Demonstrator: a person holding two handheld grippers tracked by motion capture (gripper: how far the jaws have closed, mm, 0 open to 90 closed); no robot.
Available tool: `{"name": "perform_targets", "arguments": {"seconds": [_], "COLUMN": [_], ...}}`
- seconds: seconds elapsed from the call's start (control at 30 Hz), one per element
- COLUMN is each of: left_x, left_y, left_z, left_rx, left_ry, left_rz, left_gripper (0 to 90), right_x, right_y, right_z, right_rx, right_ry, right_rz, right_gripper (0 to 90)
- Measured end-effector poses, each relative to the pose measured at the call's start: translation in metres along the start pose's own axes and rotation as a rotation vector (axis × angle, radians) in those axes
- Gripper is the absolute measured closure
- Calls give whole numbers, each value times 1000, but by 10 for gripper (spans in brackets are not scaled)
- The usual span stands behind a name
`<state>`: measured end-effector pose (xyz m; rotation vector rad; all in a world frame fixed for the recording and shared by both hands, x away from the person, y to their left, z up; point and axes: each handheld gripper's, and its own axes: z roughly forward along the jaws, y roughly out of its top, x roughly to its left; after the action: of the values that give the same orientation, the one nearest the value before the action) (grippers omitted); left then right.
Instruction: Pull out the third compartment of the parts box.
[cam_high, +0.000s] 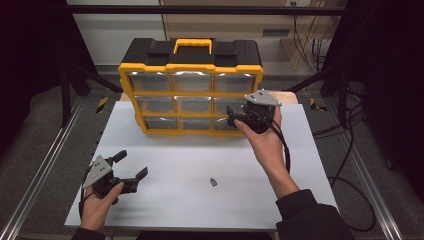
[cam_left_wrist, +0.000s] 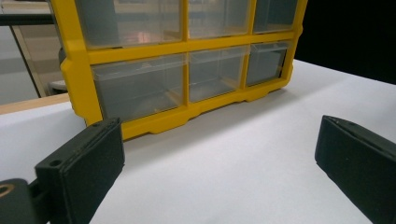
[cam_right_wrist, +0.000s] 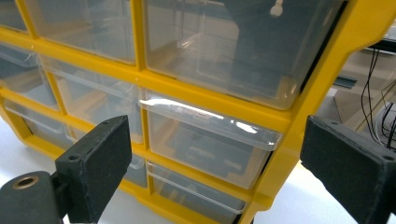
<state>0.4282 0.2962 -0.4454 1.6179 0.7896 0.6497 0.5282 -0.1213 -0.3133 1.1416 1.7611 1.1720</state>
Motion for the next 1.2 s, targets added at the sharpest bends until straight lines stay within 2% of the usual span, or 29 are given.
{"name": "perform_targets", "arguments": {"seconds": [0.13,0.17,0.27,0.33,0.37,0.47,0.57,0.77,0.83,0.9,0.93,1.03,1.13,1.2], "left_x": [0,0,1,0,0,-1,-3,-4,-4,-4,-4,-5,-6,-5], "left_y": [1,1,2,2,2,2,3,3,3,3,3,3,4,4], "left_z": [-1,-1,0,2,2,4,5,5,4,5,5,5,5,5], "left_rx": [-3,-3,-1,0,0,1,3,12,9,8,8,10,11,11], "left_ry": [7,8,8,3,0,-8,-19,-27,-27,-27,-27,-29,-26,-25], "left_rz": [13,15,15,14,14,20,25,30,28,26,27,31,39,41], "left_gripper": [17,17,17,17,17,17,17,17,17,17,17,19,27,27], "right_x": [-2,-2,-7,-10,-13,-16,-20,-22,-22,-20,-18,-16,-9,-4], "right_y": [6,7,16,22,26,31,39,45,46,46,46,45,44,43], "right_z": [-3,-3,-4,-4,-5,-7,-10,-13,-14,-15,-16,-17,-13,-12], "right_rx": [-39,-43,-69,-82,-104,-125,-154,-162,-155,-152,-155,-148,-118,-117], "right_ry": [-3,-3,-18,-42,-47,-45,-69,-82,-106,-133,-164,-191,-216,-241], "right_rz": [60,62,49,20,14,27,7,-18,-68,-140,-192,-270,-388,-455], "right_gripper": [108,108,111,118,130,133,140,139,142,154,160,168,174,179]}}
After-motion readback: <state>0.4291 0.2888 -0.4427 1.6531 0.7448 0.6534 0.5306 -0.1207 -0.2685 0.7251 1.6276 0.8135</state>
